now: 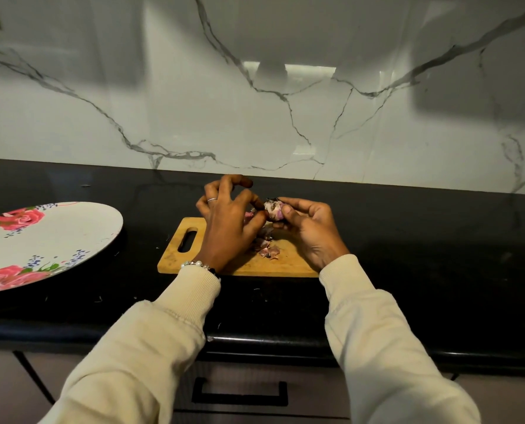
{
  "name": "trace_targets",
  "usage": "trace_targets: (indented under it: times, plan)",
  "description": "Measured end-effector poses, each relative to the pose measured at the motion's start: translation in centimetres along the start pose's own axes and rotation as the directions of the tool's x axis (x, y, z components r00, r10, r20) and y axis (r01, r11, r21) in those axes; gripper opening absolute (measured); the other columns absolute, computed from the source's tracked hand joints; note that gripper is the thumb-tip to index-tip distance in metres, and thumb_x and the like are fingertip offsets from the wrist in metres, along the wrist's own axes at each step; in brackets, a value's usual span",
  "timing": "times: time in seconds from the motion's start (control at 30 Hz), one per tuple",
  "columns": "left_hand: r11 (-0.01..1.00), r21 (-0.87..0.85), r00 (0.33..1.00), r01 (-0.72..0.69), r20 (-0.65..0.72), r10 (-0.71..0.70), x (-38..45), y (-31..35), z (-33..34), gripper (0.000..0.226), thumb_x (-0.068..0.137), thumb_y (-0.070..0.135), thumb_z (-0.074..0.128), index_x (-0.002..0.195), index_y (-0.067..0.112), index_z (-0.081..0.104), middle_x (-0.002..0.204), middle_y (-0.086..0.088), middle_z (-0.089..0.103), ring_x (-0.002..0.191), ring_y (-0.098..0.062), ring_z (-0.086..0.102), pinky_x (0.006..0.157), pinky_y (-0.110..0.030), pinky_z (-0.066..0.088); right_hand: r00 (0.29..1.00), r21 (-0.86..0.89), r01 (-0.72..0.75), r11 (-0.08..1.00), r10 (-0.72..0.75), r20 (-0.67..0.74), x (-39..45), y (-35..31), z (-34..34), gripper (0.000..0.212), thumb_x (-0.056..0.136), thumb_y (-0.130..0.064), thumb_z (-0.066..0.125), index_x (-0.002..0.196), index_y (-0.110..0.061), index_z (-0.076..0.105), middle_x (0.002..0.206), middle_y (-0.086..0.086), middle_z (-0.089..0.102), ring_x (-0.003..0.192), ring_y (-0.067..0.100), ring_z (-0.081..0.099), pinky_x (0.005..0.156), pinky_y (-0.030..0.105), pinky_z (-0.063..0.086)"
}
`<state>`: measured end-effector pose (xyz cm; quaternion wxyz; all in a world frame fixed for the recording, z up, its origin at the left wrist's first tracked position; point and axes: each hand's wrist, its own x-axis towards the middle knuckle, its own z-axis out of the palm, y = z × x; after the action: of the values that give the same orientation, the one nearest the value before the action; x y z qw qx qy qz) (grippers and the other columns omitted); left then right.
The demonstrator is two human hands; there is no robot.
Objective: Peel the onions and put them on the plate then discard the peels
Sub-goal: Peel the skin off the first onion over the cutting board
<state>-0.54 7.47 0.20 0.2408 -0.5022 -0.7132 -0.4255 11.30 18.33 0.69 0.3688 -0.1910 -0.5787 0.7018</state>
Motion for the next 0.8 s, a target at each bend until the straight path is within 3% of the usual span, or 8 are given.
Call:
trace_targets:
  times: [0.13,0.3,0.47,0.63,0.8]
  plan:
    - [1.000,-0.012,1.000,0.017,-0.008,-0.017,0.1,0.0,-0.1,0.020,0.080,0.035,0.060,0.093,0.021,0.067,0.120,0.001,0.054,0.118,-0.023,0.036,0.087,-0.033,0.015,1.000,0.029,0.000,1.000,0.001,-0.030,-0.1,-0.1,0.0,0.018,0.093,0.002,0.058,0.108,0.002,0.068,0.099,0.020,0.073,0.093,0.034,0.070,0.088,0.048,0.057]
    - [0.999,-0.036,1.000,-0.003,-0.025,0.002,0.1,0.4,-0.5,0.018,0.087,0.015,0.066,0.103,0.022,0.069,0.107,0.005,0.066,0.113,-0.021,0.049,0.088,-0.032,0.013,1.000,0.052,-0.006,0.999,0.007,-0.020,-0.3,-0.3,0.1,0.015,0.093,0.002,0.059,0.103,-0.002,0.070,0.094,0.017,0.075,0.088,0.033,0.070,0.083,0.047,0.058]
    - [0.992,0.064,0.993,-0.109,-0.028,0.111,-0.2,0.0,-0.4,0.020,0.087,0.026,0.068,0.106,0.025,0.074,0.104,0.003,0.069,0.105,-0.024,0.054,0.088,-0.035,0.014,0.999,0.160,-0.029,0.987,0.024,0.029,-0.5,-0.6,0.2,0.016,0.094,0.005,0.055,0.098,0.001,0.069,0.092,0.017,0.074,0.085,0.026,0.073,0.073,0.032,0.062]
    - [0.971,0.133,0.976,-0.199,-0.056,0.208,-0.2,0.3,-1.1,0.029,0.088,0.039,0.053,0.096,0.024,0.075,0.098,0.004,0.069,0.095,-0.023,0.056,0.084,-0.029,0.013,0.997,0.168,-0.065,0.984,0.058,0.045,-0.7,-0.7,0.3,0.015,0.095,0.006,0.052,0.097,0.006,0.067,0.092,0.019,0.071,0.083,0.026,0.071,0.065,0.027,0.061]
    - [0.944,0.179,0.959,-0.278,0.113,0.261,-0.1,-0.1,-1.2,0.031,0.087,0.042,0.047,0.097,0.024,0.070,0.108,-0.002,0.063,0.098,-0.028,0.055,0.085,-0.046,0.030,0.994,0.086,-0.109,0.990,0.106,0.041,-0.7,-0.7,0.1,0.014,0.095,0.005,0.054,0.095,0.006,0.067,0.092,0.019,0.071,0.083,0.027,0.071,0.066,0.029,0.062]
